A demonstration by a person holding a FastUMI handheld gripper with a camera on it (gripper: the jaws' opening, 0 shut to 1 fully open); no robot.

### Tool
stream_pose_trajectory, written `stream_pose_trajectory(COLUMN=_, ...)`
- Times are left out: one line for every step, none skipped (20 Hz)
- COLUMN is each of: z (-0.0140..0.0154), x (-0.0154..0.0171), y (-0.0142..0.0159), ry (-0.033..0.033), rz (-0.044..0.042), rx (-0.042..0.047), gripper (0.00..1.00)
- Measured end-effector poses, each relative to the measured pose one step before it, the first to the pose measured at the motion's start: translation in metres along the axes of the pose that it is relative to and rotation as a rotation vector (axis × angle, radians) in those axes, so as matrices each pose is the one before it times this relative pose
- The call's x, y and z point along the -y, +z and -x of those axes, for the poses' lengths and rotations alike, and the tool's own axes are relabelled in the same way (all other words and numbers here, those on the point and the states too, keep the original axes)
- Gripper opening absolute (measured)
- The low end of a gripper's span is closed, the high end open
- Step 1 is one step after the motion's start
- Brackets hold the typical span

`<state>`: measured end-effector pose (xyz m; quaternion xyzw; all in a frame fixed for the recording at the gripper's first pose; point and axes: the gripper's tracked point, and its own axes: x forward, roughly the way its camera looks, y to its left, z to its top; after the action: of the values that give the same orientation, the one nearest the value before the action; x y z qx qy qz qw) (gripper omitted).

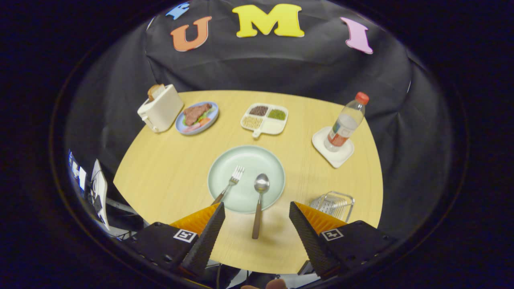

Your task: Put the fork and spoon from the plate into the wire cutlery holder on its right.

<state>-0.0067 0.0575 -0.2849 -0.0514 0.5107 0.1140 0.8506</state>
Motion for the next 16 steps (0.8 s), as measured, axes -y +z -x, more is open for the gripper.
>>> stream_pose_trajectory(z=-0.00979, x=-0.00044, y=-0.00851, ry=-0.00271, rz=-0.00589, rx=-0.05487, gripper=0.96)
stream_pose_trajectory(z=-0.00927, x=-0.00062, y=-0.00790, ry=0.00372, rz=-0.00430, rx=-0.04669, gripper=0.96)
stream_pose_trajectory(z=-0.00656, x=0.00098, y=-0.00877, ry=-0.00093, rz=0.00033, rx=-0.03549, gripper=0.97)
stream_pose_trajectory(z=-0.00923, x=-0.00046, y=-0.00552, ry=0.00200, rz=-0.00202, rx=-0.02779, gripper=0.97)
stream_pose_trajectory(z=-0.00752, x=0.00031, y=-0.00361, ry=0.00127, rz=-0.00509, rx=-0.02334, gripper=0.96)
stream_pose_trajectory(z=-0.00695, x=-0.00055, y=-0.00333, ry=0.00440, rz=-0.00948, rx=-0.02390, gripper=0.96)
stream_pose_trajectory(z=-0.00679, x=0.00006, y=-0.00348, ry=0.00148, rz=-0.00946, rx=-0.01808, gripper=0.96)
stream_pose_trajectory(z=-0.00709, x=0.00052, y=-0.00164, ry=-0.00085, rz=-0.00658, rx=-0.01222, gripper=0.97)
stream_pose_trajectory(z=-0.00665, x=0.00185, y=-0.00002, ry=-0.00819, rz=0.00001, rx=-0.00907, gripper=0.97)
stream_pose_trajectory(z=-0.00651, x=0.00108, y=-0.00080, ry=-0.00821, rz=-0.00301, rx=-0.00945, gripper=0.96)
stream_pose_trajectory(z=-0.00587, x=-0.00003, y=-0.00090, ry=0.00109, rz=-0.00497, rx=-0.01544, gripper=0.95)
stream_pose_trajectory(z=-0.00520, x=-0.00018, y=-0.00149, ry=0.00543, rz=-0.01025, rx=-0.01796, gripper=0.87)
stream_pose_trajectory(z=-0.00650, x=-0.00127, y=-0.00183, ry=0.00723, rz=-0.00983, rx=-0.01350, gripper=0.80)
stream_pose_trajectory(z=-0.00314, x=0.00025, y=-0.00096, ry=0.00048, rz=-0.00764, rx=-0.01462, gripper=0.70)
stream_pose_trajectory(z=-0.00221, x=-0.00117, y=-0.00160, ry=0.00597, rz=-0.01015, rx=-0.00903, gripper=0.60)
stream_pose_trajectory(z=-0.00102, x=0.00007, y=0.00012, ry=-0.00188, rz=-0.01085, rx=-0.00150, gripper=0.50)
